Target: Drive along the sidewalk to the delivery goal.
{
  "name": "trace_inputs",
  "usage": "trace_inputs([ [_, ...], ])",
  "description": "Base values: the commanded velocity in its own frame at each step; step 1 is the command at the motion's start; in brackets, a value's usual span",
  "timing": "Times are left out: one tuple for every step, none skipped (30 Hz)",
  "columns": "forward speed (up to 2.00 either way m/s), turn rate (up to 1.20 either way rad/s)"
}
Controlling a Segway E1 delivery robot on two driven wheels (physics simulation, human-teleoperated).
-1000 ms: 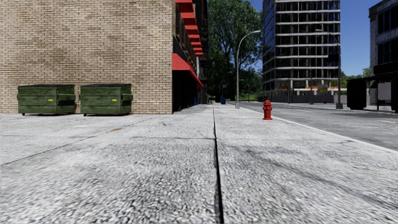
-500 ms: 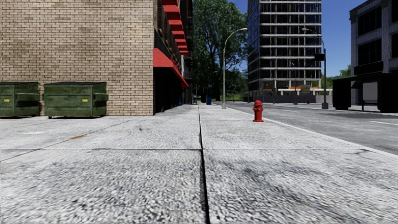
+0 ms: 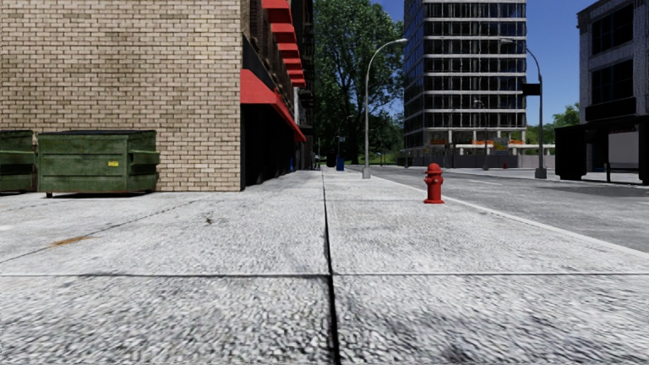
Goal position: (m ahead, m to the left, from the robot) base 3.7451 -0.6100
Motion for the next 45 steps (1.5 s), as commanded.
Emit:
trace_inputs([
  [1.80,-0.31],
  [1.80,-0.33],
  [1.80,-0.33],
  [1.79,-0.34],
  [1.79,-0.35],
  [1.79,-0.35],
  [1.79,-0.35],
  [1.79,-0.35],
  [1.79,-0.35],
  [1.79,-0.35],
  [1.79,-0.35],
  [1.79,-0.35],
  [1.79,-0.35],
  [1.79,-0.35],
  [1.79,-0.35],
  [1.79,-0.36],
  [1.79,-0.36],
  [1.79,-0.36],
  [1.79,-0.36],
  [1.79,-0.32],
  [1.79,-0.07],
  [1.79,0.00],
  [1.79,0.00],
  [1.79,0.00],
  [1.79,0.00],
  [1.79,0.00],
  [1.79,0.00],
  [1.79,0.00],
  [1.79,0.00],
  [1.79,0.00],
  [1.79,0.00],
  [1.79,0.00],
  [1.79,0.00],
  [1.79,0.00],
  [1.79,0.00],
  [1.79,0.00],
  [1.79,0.00],
  [1.79,0.00],
  [1.79,0.00],
  [1.79,0.00],
  [1.78,0.00],
  [1.78,0.00],
  [1.76,0.00],
  [1.72,0.00],
  [1.71,-0.13],
])
